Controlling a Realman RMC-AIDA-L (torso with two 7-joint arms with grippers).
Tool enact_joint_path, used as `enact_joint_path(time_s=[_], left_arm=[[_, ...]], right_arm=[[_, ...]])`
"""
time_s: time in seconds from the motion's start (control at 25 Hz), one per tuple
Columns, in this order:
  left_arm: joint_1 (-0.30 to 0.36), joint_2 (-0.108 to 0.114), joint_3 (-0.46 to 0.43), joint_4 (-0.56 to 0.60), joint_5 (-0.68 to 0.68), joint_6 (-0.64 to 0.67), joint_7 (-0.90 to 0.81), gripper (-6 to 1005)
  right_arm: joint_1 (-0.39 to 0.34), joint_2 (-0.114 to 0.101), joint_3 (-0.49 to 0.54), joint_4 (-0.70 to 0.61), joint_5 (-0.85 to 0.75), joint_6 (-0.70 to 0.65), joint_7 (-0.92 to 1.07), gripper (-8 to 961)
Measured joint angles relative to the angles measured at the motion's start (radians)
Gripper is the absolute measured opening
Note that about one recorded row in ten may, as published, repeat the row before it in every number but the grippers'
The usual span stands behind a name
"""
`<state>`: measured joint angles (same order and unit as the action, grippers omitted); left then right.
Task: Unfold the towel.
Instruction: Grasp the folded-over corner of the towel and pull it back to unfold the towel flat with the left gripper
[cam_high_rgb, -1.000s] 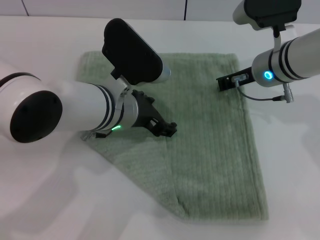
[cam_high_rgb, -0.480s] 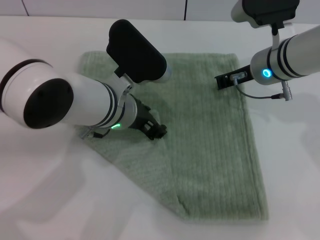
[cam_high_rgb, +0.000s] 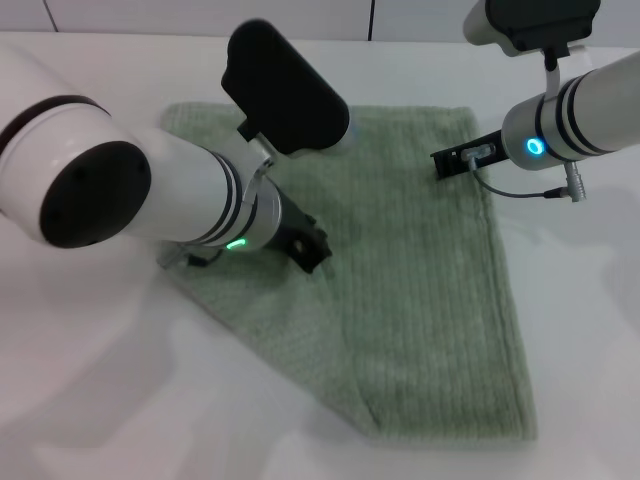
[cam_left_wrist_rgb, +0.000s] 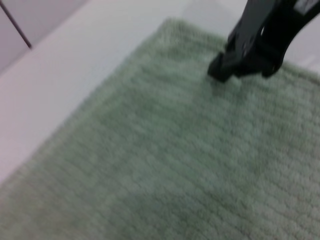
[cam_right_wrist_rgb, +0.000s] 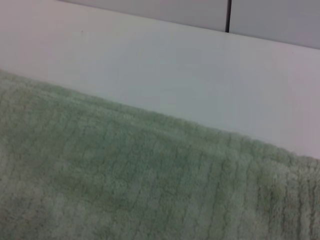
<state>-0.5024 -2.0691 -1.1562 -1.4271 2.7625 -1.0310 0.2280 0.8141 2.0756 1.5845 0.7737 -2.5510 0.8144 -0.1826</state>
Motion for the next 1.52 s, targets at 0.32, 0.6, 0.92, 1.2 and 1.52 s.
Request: enact_joint_path(time_s=[0.32,0.6,0.92,1.2,1.52], left_arm=[[0.058,0.0,0.014,-0.194,0.103,-0.098,-0.046,54],[0.098,0.003,0.024,-0.363,0.125,-0.251,-0.068,21],[0.115,0.006,0.026,-0.419,0.127,-0.325,-0.084,29],[0.103,0.006,0.024,-0.415,0.129,-0.429,-0.124,49],[0.019,0.007,0.033,-0.396,0.129,-0.589,-0.219,72]], right_arm=[[-0.007,0.0,0.0,0.003,0.0,0.001,0.0,15],[-0.01,0.0,0.0,0.004,0.0,-0.002,-0.002,16],[-0.02,-0.001,0.003,0.039,0.0,0.024,-0.019,17],[-0.026,-0.002,0.004,0.059,-0.004,0.037,-0.023,18],[-0.022,-0.002,0.009,0.061,-0.005,0.032,-0.044,19]])
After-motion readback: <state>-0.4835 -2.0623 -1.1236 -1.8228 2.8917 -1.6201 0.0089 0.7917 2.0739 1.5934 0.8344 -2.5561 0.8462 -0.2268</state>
